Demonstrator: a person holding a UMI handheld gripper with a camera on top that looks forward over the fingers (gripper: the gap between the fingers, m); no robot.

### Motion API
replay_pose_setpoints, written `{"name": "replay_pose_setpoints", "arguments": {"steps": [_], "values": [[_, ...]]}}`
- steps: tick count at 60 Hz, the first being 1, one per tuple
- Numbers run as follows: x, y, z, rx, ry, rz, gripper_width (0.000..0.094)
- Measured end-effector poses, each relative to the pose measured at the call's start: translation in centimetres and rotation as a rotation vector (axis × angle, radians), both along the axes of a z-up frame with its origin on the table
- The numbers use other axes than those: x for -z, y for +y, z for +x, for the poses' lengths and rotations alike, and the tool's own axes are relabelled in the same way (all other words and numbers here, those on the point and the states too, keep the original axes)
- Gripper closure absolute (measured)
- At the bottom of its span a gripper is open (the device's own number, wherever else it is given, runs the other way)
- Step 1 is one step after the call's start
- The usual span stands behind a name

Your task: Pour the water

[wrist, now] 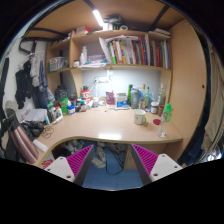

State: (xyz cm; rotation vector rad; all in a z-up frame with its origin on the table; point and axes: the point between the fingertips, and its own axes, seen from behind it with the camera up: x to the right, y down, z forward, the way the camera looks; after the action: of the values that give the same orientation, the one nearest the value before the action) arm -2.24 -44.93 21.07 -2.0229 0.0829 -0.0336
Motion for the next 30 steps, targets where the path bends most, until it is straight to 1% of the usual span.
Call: {"name": "replay_pose_setpoints", "arguments": {"steps": [7,11,16,22,30], "values": [[-0.2,0.4,3.7,0.049,0.013,0.024,0.0122],[-0.5,1.8,6.2,0.062,0.003,0.075,0.012],[0.3,3.6,11.3,0.093,-0.013,0.087,0.0119],[2.3,7.2,17.3,0.128,-0.025,0.101,0.0121],[5.3,14.0,25.7,0.164,-0.049,0.149,0.0122]]}}
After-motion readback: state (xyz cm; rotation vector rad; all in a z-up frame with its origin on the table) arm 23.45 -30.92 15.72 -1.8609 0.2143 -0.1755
